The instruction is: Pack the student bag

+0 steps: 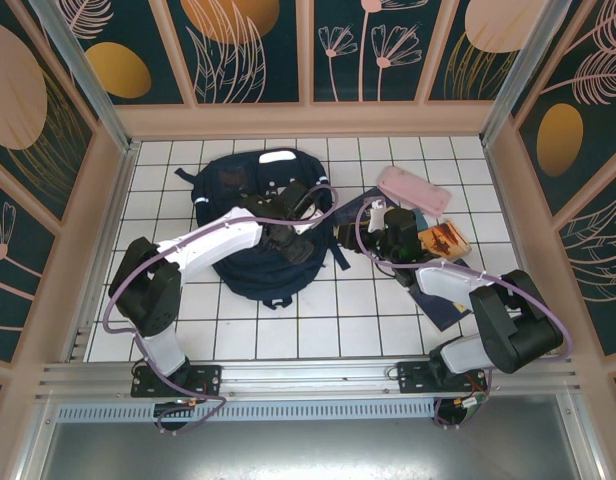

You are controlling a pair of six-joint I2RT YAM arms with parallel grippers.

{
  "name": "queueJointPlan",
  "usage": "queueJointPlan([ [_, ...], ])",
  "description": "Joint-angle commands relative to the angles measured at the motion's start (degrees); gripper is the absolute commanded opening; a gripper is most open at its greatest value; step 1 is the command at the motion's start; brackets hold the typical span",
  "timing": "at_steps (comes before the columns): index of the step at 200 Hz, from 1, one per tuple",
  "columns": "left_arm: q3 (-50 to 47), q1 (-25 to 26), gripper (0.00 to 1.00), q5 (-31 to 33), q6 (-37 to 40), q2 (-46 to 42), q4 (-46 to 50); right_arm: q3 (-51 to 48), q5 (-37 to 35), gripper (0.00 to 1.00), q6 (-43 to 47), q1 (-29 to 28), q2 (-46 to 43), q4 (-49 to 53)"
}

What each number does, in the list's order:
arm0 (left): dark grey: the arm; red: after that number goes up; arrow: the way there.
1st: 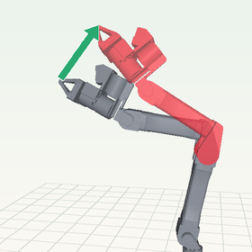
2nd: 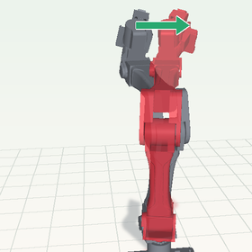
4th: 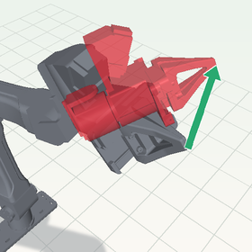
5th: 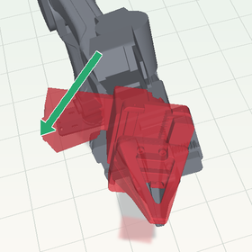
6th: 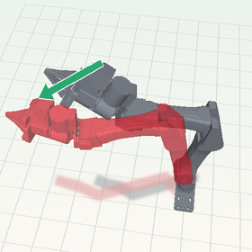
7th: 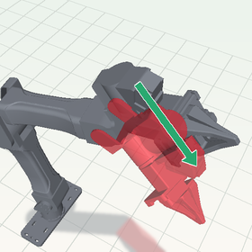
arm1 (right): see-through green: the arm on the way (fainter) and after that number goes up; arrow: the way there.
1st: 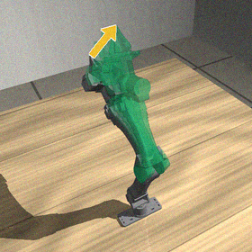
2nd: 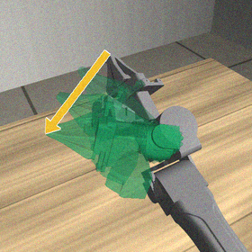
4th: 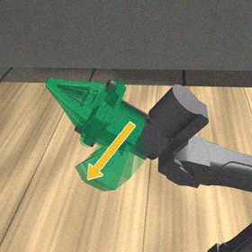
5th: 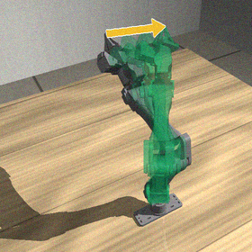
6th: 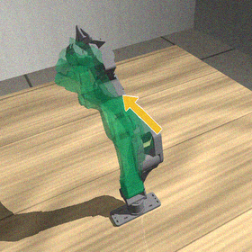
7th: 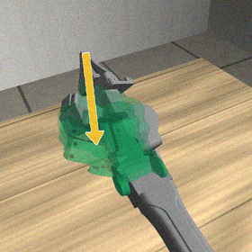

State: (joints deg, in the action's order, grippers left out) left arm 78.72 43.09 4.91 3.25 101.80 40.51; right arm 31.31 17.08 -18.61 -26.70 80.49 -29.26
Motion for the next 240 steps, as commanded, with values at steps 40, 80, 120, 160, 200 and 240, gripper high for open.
queueJointPlan([
  [40,1.9,-0.1,0.66,3.8,1.5,5.8,0.9,-0.4,-1.2,0.47,-1.8,0.4,-2.0,-0.3],
  [80,4.0,0.0,0.46,10.6,0.5,8.5,-0.1,-1.0,-1.4,0.42,-0.6,0.4,-2.6,0.3],
  [120,3.4,-0.1,0.15,13.9,0.7,5.1,-3.4,-1.9,-0.9,0.40,2.3,0.4,-3.7,-0.3],
  [160,0.4,0.0,0.06,15.3,2.1,-3.2,-8.4,-0.5,6.7,0.40,7.0,0.4,-2.8,1.1],
  [200,-3.4,-0.1,0.04,16.1,3.2,-10.9,-12.6,4.3,14.5,0.44,13.9,-1.7,1.2,7.1],
  [240,-3.9,-0.1,0.00,18.8,2.9,-12.9,-14.4,9.0,14.7,0.47,20.4,-4.2,6.2,9.6],
])
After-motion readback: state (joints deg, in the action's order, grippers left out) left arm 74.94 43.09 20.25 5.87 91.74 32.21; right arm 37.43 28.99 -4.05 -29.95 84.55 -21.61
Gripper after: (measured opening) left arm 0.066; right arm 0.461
